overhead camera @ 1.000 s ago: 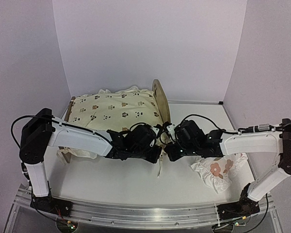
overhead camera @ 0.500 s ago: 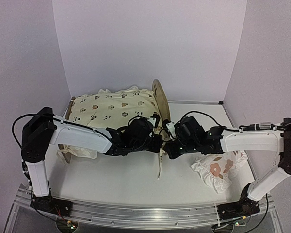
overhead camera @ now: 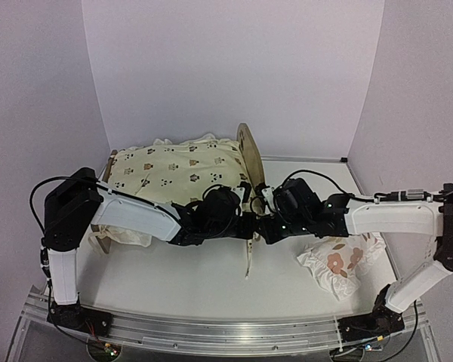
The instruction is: Set up the pet bed
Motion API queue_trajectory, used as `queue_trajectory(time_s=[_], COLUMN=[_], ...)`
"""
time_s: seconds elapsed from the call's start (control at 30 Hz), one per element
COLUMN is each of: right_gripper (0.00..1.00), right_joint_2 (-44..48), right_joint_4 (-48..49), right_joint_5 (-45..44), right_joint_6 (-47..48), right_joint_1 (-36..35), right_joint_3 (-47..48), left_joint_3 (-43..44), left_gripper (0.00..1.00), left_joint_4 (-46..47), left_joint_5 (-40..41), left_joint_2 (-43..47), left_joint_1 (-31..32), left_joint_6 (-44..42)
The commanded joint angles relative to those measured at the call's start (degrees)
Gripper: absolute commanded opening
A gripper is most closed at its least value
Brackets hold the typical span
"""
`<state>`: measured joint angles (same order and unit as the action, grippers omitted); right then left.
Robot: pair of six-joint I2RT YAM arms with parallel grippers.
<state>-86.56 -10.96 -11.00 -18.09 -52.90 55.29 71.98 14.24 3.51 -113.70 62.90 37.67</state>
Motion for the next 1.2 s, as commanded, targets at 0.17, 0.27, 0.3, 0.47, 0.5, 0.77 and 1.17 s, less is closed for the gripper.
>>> queue_trajectory(time_s=[0.17,0.27,0.3,0.47,0.5,0.77,1.17], right_gripper=[0.4,0.41,0.41,0.36,0.35,0.29,0.32], right_joint_2=[5.39,7.53,8.47,12.86,13.22,9.87,2.59], right_joint_4=[-0.09,-0.48,-0.66,-1.53,-1.71,-0.17,9.36], right_joint_5=[0.7,0.14,-0.81,-8.22,-7.7,12.47,28.06], right_joint_6=[-2.01,-2.37,-2.5,-3.97,-5.08,-14.16,-18.78], right_joint_1=[0.13,0.19,0.18,1.96,3.32,13.51,18.1], right_joint_3=[0.72,-0.13,-0.63,-5.0,-5.96,-8.07,-7.43], left_joint_3=[-0.62,-1.18,-1.23,-0.87,-0.8,-1.24,-3.28], left_gripper=[0.0,0.0,0.0,0.0,0.0,0.0,0.02], left_joint_4=[7.95,9.77,10.33,10.95,10.96,12.33,14.68], left_joint_5=[-6.96,-7.33,-7.49,-8.58,-8.7,-9.81,-11.59], left_joint_2=[-1.87,-2.18,-2.38,-3.29,-3.44,-3.5,-3.04], left_joint_1=[-0.98,-1.31,-1.3,-1.54,-1.56,-1.94,-2.6], left_joint_6=[3.12,3.73,3.88,4.13,4.08,4.61,5.66])
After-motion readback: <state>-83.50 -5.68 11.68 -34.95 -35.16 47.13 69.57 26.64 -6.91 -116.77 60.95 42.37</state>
